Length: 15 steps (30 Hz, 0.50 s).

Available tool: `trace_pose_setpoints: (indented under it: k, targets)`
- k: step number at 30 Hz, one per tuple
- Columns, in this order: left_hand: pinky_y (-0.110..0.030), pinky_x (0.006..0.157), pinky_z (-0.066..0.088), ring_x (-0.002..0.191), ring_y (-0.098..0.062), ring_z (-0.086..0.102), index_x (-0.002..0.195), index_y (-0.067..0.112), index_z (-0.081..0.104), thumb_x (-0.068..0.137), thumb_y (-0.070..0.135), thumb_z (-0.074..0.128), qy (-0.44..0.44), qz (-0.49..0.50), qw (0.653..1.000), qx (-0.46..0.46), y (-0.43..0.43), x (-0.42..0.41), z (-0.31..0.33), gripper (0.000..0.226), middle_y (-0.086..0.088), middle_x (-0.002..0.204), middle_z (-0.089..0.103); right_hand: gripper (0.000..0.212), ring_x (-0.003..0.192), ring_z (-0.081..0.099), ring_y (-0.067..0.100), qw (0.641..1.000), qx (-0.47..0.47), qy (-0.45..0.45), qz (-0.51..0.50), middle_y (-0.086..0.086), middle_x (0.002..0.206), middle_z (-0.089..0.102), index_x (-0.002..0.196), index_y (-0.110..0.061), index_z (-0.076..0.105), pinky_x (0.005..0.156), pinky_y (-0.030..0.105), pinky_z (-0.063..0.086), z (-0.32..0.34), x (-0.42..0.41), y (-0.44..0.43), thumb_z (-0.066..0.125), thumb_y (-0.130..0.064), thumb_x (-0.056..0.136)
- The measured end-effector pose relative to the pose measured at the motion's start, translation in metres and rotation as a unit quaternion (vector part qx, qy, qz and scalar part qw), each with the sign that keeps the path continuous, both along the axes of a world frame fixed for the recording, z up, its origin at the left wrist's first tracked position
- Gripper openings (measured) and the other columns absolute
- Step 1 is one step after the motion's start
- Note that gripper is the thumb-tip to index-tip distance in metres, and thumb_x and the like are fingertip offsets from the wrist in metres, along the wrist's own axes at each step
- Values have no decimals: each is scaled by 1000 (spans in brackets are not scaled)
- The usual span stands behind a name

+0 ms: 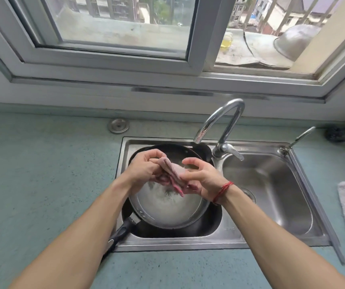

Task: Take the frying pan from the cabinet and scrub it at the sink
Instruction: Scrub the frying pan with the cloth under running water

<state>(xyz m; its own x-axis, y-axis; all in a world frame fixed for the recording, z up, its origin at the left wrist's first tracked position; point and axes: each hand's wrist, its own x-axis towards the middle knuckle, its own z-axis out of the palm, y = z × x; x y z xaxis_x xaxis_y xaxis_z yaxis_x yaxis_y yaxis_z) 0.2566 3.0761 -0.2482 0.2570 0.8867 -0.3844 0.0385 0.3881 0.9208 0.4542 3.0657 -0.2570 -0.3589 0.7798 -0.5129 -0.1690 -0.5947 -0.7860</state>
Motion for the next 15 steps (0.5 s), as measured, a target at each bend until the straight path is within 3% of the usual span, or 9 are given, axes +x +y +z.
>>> trace_pose_setpoints:
  k: [2,5,8,10,11,12,14,15]
  targets:
    - [-23,45,47,50,-18,59,77,6,60,83,-19,48,24,-46,999,13,4,-2,3,28,-10,62,64,63,81,70,36,994,-23,-5,107,24,103,66,128,-10,52,63,43,60,1,2,6,68,11,71]
    - [-26,52,50,60,-19,62,80,5,67,81,-15,54,73,-92,992,41,14,-3,3,24,-25,82,69,29,78,69,29,956,4,-92,280,22,104,71,112,-7,60,56,30,53,6,-7,14,69,-3,84]
    - [-32,71,59,82,-22,71,100,11,71,74,-12,55,112,-68,987,92,23,-6,-1,38,-14,102,72,10,44,51,14,963,-25,-161,217,12,66,66,88,-4,57,39,21,36,-3,-19,26,66,-10,89]
    - [-29,87,57,105,-19,67,126,13,59,68,-9,51,159,-76,966,188,18,-9,-6,63,-5,125,61,17,39,37,10,974,-89,-130,161,4,54,52,78,-10,57,37,16,25,-7,-20,33,57,-11,94]
    - [-28,97,52,120,-18,58,137,12,49,66,-9,49,201,-117,935,270,12,-11,-9,74,-4,136,52,25,39,33,10,977,-115,-100,150,2,53,47,69,-12,58,39,16,20,-10,-18,37,53,-13,94]
    - [-29,108,43,133,-19,45,144,10,40,67,-9,48,262,-175,879,357,6,-13,-17,80,-6,146,42,31,40,30,10,977,-130,-71,151,3,52,44,60,-13,55,40,17,17,-12,-15,40,52,-14,91]
    - [-37,117,29,145,-27,28,149,7,31,72,-2,48,394,-237,732,502,0,-13,-37,80,-11,157,29,28,40,28,11,971,-151,-28,185,3,50,40,54,-12,43,40,18,16,-15,-11,42,52,-14,80]
    - [-42,116,31,144,-30,29,149,8,32,77,3,49,439,-231,682,537,1,-11,-46,75,-12,157,29,25,40,28,10,962,-162,-23,216,3,48,38,55,-12,39,39,17,16,-16,-11,41,52,-13,76]
